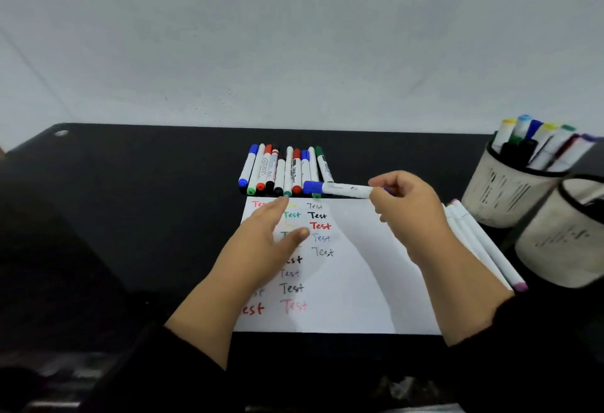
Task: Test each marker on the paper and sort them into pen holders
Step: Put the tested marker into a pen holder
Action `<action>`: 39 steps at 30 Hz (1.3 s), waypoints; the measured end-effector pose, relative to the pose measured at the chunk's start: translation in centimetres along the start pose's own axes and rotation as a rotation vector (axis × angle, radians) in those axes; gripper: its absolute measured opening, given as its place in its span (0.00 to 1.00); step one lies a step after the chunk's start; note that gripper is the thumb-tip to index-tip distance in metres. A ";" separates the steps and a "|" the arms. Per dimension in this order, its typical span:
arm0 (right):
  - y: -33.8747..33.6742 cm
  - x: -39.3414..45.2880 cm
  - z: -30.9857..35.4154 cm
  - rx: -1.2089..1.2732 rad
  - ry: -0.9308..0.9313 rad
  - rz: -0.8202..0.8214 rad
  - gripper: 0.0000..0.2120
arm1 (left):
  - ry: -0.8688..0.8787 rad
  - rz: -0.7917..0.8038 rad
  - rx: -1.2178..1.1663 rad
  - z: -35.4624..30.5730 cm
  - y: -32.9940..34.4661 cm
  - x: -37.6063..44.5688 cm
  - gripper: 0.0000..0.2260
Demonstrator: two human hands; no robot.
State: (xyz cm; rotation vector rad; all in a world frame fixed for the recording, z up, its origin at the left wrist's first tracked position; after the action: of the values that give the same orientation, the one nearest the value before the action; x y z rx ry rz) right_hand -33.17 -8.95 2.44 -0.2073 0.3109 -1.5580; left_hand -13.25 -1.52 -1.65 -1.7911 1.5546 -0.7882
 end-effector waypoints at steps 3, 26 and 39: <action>-0.5 -2.5 -0.2 0.029 0.042 0.040 0.09 | 0.041 -0.032 -0.069 -1.0 -0.4 -1.2 0.29; 6.7 -7.5 -2.9 0.373 0.364 0.224 0.13 | 0.042 0.123 -0.101 -1.3 -0.3 -5.3 0.09; 8.2 -6.7 -3.0 0.325 0.301 0.275 0.15 | 0.021 0.203 -0.052 -0.8 0.5 -4.7 0.12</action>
State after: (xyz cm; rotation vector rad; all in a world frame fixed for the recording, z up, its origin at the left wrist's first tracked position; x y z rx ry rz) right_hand -26.33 -2.03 -2.65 0.3153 0.3023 -1.3406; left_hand -14.74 3.08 -1.72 -1.6328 1.7531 -0.6764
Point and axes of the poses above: each hand's wrist, its own x-axis towards the middle knuckle, its own y-axis out of the palm, z = x × y, the point moved 9 cm from there along x, towards the middle knuckle, and after that the axes turned 9 degrees about y, right-handed, at the moved point
